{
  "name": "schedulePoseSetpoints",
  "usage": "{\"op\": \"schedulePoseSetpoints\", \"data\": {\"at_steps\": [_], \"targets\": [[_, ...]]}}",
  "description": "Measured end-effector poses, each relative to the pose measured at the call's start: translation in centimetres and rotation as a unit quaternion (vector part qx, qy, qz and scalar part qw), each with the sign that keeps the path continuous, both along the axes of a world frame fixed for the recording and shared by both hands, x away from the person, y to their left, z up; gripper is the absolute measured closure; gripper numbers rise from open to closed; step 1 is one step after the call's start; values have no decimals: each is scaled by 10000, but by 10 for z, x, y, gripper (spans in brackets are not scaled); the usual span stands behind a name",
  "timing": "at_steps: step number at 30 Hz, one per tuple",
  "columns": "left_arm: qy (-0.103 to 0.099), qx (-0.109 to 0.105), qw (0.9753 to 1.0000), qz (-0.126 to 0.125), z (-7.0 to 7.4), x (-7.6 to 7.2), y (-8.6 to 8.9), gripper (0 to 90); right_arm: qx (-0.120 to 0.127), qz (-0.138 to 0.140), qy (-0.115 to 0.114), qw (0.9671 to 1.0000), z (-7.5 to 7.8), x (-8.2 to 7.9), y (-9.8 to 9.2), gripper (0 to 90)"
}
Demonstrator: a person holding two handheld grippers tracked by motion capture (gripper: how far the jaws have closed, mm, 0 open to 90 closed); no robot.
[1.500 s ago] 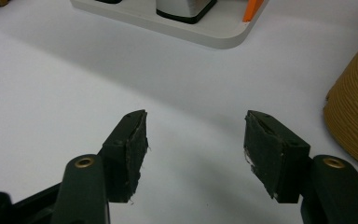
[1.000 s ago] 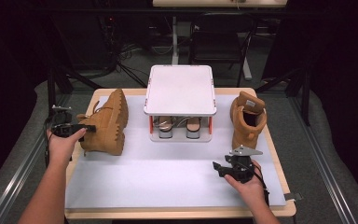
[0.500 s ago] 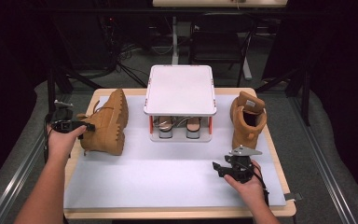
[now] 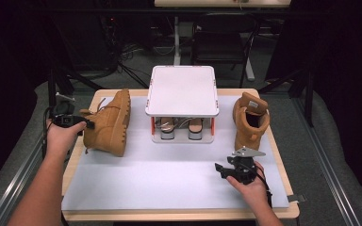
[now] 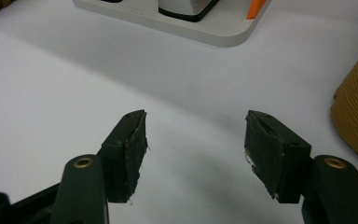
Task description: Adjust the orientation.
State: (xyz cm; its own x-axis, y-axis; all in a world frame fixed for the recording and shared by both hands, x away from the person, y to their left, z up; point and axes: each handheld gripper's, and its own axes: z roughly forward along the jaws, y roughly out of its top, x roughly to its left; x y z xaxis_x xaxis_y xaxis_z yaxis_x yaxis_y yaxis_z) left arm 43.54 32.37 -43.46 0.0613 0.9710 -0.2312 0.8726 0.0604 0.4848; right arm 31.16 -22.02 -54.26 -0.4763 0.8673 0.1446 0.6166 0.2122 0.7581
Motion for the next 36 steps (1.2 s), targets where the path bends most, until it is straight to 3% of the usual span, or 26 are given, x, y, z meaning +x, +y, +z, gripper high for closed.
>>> {"op": "schedulePoseSetpoints", "data": {"at_steps": [5,12,15,19,23,30,34,36], "targets": [[175,53,9998,-80,9,4,-4,646,3,-12,10,10000,1,0,-1,385],[258,-13,9994,-230,21,8,-12,720,49,-7,18,10000,1,1,-3,385],[284,21,9991,-318,26,10,-20,726,59,-32,16,10000,1,1,-4,385],[294,-88,9987,-395,29,13,-27,728,84,-42,12,10000,1,1,-4,386],[303,-121,9989,-340,27,15,-31,718,95,-31,11,9999,2,1,-4,385],[296,-459,9981,-286,21,19,-30,699,95,-14,15,10000,2,1,-4,385],[281,-871,9954,-291,15,21,-28,700,78,-18,18,10000,1,1,-3,385],[244,-882,9953,-318,16,21,-29,729,81,7,30,10000,1,1,-3,385]]}}
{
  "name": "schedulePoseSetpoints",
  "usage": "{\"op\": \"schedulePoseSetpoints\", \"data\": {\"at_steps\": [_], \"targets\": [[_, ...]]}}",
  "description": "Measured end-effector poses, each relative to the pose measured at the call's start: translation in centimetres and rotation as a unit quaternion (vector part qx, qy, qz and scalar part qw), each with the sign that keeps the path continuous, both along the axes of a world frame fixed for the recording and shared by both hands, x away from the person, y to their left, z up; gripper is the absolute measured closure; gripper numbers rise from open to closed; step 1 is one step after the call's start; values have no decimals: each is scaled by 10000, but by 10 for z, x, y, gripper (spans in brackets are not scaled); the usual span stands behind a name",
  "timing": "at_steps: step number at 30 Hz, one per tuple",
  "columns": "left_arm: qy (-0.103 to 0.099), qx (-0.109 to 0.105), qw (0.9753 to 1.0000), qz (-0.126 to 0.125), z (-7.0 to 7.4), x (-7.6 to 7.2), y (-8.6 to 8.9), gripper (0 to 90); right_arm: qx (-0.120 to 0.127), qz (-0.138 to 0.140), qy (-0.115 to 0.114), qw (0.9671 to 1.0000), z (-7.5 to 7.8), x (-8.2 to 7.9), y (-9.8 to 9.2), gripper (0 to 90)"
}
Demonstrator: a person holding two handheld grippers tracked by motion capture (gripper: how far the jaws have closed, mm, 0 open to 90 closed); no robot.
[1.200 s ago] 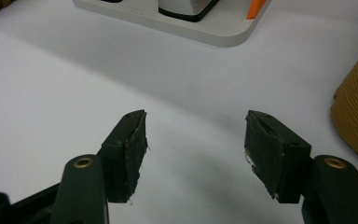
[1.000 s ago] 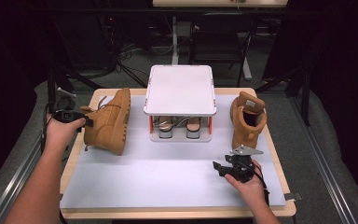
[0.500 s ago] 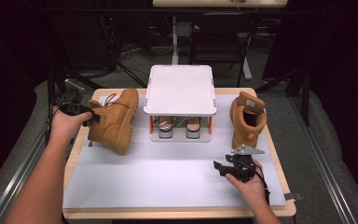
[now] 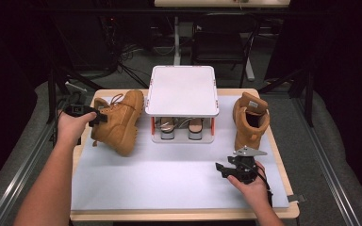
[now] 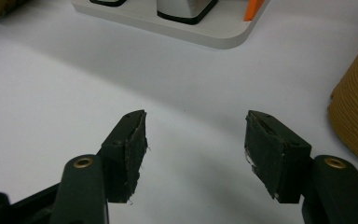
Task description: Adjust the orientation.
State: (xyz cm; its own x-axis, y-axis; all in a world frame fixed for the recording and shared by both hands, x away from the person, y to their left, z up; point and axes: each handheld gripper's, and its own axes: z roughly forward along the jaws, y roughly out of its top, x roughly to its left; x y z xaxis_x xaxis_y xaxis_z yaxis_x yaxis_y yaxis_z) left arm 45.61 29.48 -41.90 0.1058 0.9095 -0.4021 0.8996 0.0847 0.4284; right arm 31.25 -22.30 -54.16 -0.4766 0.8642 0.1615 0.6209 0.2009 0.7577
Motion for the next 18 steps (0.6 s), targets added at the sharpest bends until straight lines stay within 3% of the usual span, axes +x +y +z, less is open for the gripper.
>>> {"op": "schedulePoseSetpoints", "data": {"at_steps": [5,10,14,18], "targets": [[-73,-68,9999,50,8,-3,3,815,-6,-18,-3,10000,0,0,0,385],[-24,-170,9998,34,13,-6,2,830,-11,-22,0,10000,-1,0,0,385],[-23,-53,9999,-109,22,-6,-5,834,-21,-38,7,10000,-1,1,0,385],[20,239,9996,-139,32,-9,-8,835,-31,-39,4,10000,-1,1,0,385]]}}
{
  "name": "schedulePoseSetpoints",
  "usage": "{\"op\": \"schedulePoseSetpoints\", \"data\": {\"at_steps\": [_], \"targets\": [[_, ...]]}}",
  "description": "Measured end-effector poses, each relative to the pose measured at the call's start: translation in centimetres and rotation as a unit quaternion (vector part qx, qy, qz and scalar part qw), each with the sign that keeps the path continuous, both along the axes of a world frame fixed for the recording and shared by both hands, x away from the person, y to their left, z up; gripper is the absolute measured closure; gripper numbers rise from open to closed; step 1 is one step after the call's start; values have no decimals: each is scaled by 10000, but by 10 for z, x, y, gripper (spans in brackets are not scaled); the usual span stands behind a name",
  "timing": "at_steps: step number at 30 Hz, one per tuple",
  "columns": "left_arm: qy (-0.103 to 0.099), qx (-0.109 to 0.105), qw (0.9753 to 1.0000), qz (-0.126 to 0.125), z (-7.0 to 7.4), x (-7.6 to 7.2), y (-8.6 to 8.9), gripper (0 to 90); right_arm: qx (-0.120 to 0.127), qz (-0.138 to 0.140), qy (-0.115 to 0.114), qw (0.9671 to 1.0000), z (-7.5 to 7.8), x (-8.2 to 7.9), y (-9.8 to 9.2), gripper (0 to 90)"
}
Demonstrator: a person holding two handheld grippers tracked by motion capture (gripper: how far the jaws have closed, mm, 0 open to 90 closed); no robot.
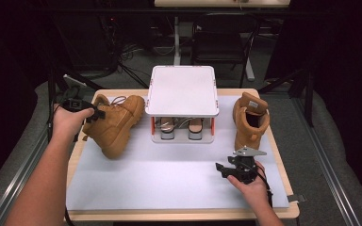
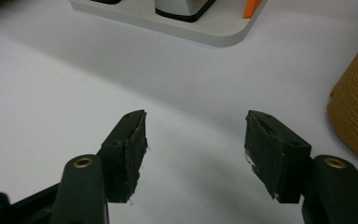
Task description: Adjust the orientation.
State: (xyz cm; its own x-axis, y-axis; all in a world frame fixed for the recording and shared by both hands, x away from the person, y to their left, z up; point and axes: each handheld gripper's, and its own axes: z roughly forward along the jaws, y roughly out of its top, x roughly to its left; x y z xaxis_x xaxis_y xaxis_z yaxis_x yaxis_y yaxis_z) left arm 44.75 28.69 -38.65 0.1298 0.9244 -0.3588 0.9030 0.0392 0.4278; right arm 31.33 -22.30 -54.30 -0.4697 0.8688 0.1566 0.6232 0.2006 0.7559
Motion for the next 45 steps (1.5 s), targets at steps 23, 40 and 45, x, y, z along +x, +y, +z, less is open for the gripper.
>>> {"op": "schedulePoseSetpoints", "data": {"at_steps": [23,40,45], "targets": [[259,-101,9982,-540,-14,12,-65,831,42,-22,-42,10000,2,0,-2,387],[447,1,9958,-801,-27,13,-88,827,67,-29,53,10000,2,0,-3,405],[474,182,9948,-879,-28,9,-90,824,-157,-120,165,9997,2,0,-2,480]]}}
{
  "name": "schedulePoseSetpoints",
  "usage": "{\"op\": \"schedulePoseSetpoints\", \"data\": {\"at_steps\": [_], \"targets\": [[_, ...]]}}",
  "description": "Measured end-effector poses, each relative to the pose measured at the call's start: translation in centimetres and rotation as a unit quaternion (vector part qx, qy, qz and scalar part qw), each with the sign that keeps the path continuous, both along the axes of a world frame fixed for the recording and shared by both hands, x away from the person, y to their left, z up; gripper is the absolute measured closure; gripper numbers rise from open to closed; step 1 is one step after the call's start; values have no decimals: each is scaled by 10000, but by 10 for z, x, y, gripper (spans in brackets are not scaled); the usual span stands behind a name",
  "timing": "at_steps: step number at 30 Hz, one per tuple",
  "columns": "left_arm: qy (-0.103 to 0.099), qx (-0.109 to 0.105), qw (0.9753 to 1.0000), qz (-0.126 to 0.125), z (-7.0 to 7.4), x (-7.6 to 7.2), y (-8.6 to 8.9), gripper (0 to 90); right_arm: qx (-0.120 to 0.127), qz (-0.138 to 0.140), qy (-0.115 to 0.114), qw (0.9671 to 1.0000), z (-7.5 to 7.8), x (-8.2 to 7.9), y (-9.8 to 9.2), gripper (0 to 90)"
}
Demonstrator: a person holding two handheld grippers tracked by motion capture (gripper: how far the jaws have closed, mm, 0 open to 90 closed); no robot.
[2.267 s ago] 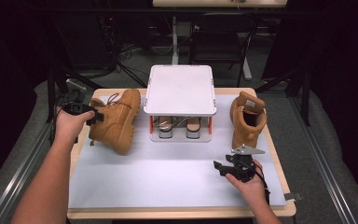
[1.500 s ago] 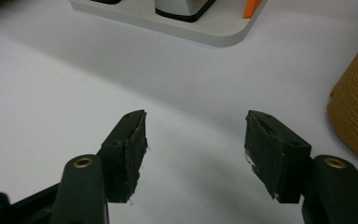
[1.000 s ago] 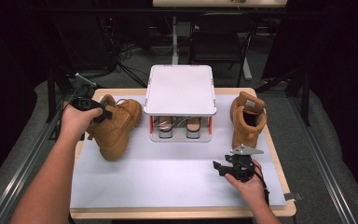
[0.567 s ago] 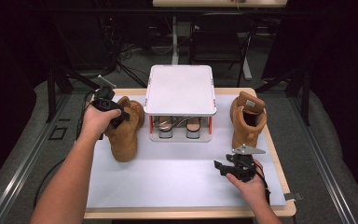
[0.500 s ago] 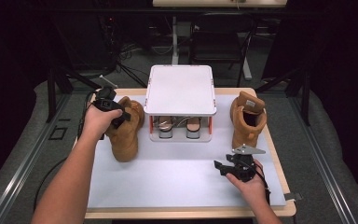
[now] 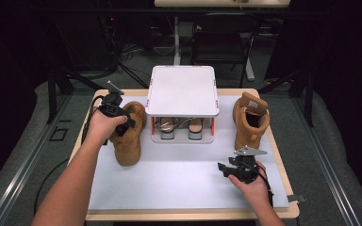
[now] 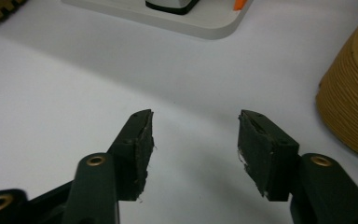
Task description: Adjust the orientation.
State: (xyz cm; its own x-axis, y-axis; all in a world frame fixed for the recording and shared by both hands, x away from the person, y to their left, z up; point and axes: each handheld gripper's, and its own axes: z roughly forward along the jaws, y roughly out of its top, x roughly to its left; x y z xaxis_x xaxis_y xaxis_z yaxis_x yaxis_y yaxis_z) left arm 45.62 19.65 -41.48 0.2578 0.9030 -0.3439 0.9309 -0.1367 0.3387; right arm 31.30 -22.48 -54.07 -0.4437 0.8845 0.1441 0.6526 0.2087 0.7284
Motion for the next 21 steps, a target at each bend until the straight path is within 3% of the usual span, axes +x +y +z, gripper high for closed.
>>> {"op": "schedulePoseSetpoints", "data": {"at_steps": [6,10,16,21], "targets": [[32,-21,10000,-10,-1,1,-3,817,-69,-35,43,10000,1,0,1,514],[29,115,9999,-73,0,1,-7,807,24,-106,2,9999,2,-1,2,511],[55,273,9996,-106,2,1,-12,786,-112,28,68,9999,1,-1,3,465],[16,329,9993,-161,4,0,-13,752,-154,102,296,9994,2,3,4,442]]}}
